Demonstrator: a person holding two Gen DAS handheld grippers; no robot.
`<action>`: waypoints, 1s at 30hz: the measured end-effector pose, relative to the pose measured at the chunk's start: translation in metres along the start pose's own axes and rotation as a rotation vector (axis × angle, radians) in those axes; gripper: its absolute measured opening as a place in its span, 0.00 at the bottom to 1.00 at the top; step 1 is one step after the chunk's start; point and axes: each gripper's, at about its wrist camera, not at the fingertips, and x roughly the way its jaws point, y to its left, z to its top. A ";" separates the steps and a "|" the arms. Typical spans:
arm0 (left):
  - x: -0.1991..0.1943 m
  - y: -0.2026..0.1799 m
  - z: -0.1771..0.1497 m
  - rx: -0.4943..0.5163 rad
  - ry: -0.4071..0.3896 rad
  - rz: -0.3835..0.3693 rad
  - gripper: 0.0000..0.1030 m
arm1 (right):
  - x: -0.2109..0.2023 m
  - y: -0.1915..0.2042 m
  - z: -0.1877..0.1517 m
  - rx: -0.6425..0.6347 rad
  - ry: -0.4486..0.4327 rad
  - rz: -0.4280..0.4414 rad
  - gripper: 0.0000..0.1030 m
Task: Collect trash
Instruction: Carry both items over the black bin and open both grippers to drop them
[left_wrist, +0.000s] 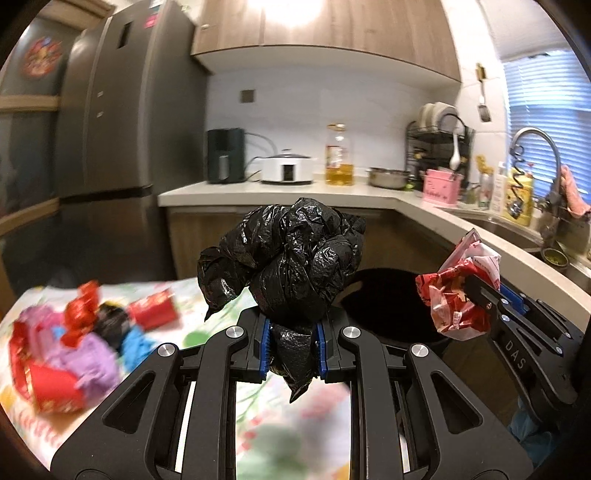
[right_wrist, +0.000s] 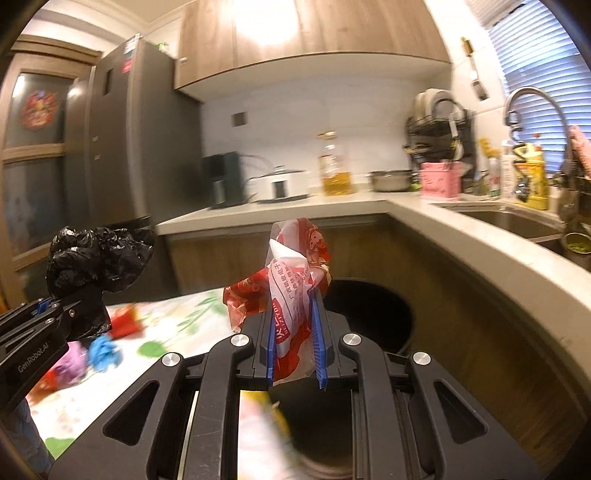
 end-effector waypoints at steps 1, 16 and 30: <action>0.003 -0.005 0.002 0.001 -0.004 -0.006 0.18 | 0.005 -0.006 0.001 0.007 0.000 -0.014 0.17; 0.072 -0.067 0.004 0.024 -0.003 -0.102 0.18 | 0.036 -0.045 0.004 0.039 -0.030 -0.057 0.19; 0.115 -0.078 -0.010 0.026 0.049 -0.163 0.18 | 0.058 -0.051 -0.002 0.033 -0.010 -0.047 0.27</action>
